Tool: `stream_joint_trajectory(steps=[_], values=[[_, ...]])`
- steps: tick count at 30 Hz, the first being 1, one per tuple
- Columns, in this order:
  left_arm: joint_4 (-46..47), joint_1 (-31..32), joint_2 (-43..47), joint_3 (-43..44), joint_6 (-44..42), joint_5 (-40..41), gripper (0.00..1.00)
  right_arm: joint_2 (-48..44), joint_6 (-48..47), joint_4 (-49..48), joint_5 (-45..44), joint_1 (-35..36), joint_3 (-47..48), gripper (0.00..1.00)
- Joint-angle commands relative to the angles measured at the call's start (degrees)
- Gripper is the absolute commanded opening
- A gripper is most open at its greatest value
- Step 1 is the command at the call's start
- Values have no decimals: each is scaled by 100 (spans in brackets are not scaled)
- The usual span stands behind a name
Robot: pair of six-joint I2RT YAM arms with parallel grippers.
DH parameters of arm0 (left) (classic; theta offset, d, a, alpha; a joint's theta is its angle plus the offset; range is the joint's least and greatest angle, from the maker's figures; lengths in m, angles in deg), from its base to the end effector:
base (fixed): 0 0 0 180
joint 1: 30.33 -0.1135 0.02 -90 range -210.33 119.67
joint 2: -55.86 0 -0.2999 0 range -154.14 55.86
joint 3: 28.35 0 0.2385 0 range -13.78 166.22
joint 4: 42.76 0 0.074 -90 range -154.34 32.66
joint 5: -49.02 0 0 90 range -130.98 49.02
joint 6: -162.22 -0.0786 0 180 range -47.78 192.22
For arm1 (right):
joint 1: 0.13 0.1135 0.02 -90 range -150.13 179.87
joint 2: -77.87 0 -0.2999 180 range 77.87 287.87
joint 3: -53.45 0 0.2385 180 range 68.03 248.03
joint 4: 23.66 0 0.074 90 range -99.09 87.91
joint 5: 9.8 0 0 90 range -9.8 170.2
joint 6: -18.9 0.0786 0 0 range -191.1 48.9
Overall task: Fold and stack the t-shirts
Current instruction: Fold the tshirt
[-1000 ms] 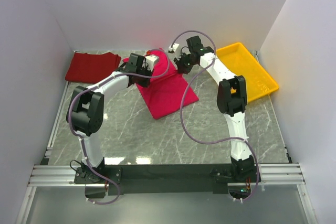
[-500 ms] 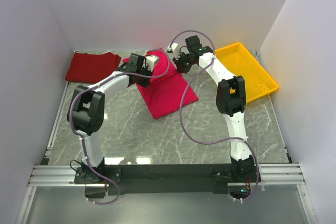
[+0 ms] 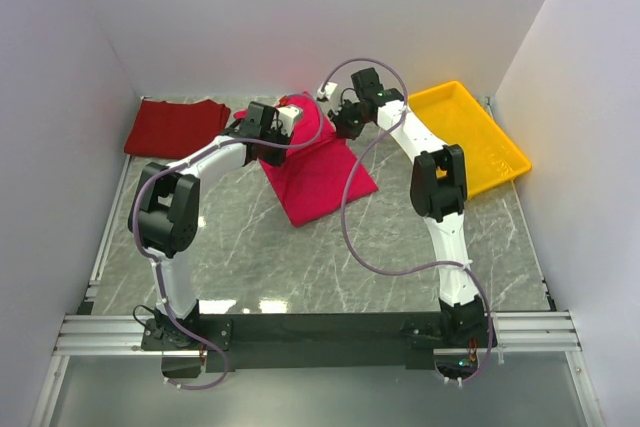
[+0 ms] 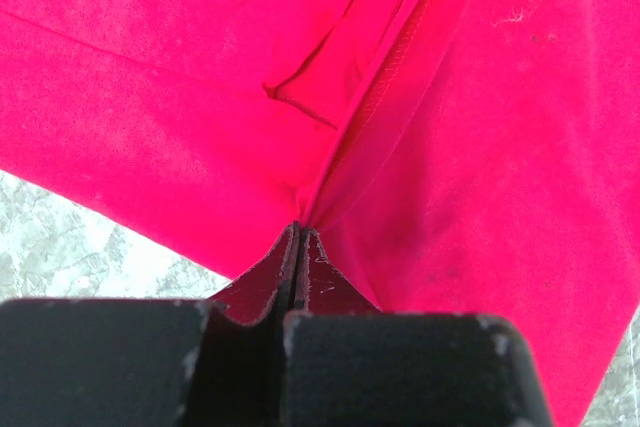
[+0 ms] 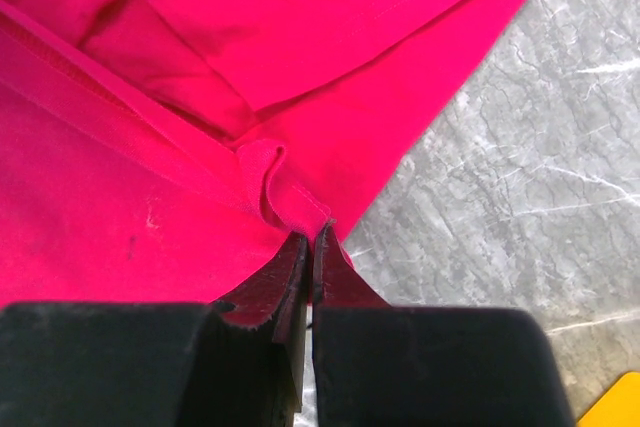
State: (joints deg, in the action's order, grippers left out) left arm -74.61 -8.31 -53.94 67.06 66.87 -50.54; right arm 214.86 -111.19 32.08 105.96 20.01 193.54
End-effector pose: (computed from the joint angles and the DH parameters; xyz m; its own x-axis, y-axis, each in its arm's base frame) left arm 0.4191 -0.1836 0.2270 -0.6222 0.3508 -0.6998 0.5366 0.8421 -0.0549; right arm 0.5190 0.2267 0.2159 -0.2117 -0.6954 -0.6867 -0.9072 0.4012 -0.1265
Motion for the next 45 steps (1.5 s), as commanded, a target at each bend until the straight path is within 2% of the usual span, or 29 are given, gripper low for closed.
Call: stream_joint_trajectory(steps=[1, 3, 4, 5, 6, 8, 10, 11, 15, 19, 20, 23, 29, 32, 36, 37, 45], values=[[40, -31, -68, 204, -81, 112, 1, 144, -60, -135, -176, 60, 289, 8], [110, -31, -103, 239, 76, 287, 1, 161, -16, -162, -281, 78, 316, 21], [145, -40, -121, 257, 147, 488, 3, 170, 36, -205, -334, 78, 316, 39], [189, -57, -121, 274, 235, 595, 17, 170, 185, -301, -369, 78, 325, 44], [259, -75, -95, 292, 331, 709, 23, 170, 282, -372, -413, 52, 316, 46], [470, -110, 19, 301, 490, 920, 28, 109, 641, -582, -475, 34, 290, 55], [663, -137, 125, 336, 859, 939, 34, 13, 967, -750, -728, 16, 246, 59], [708, -154, 238, 345, 912, 1182, 39, -14, 1099, -855, -739, 16, 211, 60], [752, -189, 608, 442, 983, 1544, 43, -452, 1215, -1119, -678, -28, -228, 60], [472, -312, 1065, 293, 1289, 1396, 44, -849, 1162, -892, -3, -177, -650, 59], [367, -365, 1257, 75, 1516, 1222, 45, -988, 1101, -743, 400, -256, -816, 59], [251, -400, 1627, -496, 1869, 1001, 45, -1095, 1118, -523, 780, -335, -1055, 59], [777, -400, 2172, -1788, 3152, 315, 45, -1026, 1810, -197, 1036, -353, -1117, 56], [1217, -400, 2156, -2124, 3741, 78, 44, -815, 2144, -74, 1177, -353, -915, 54], [1289, -400, 1866, -2090, 4198, 103, 43, -857, 2252, -56, 1300, -353, -1020, 52], [1149, -400, 1631, -1968, 4339, 269, 43, -1102, 2261, -135, 1405, -396, -1368, 52], [770, -400, 1163, -1712, 4551, 613, 43, -1640, 2234, -267, 1643, -546, -2363, 51]])
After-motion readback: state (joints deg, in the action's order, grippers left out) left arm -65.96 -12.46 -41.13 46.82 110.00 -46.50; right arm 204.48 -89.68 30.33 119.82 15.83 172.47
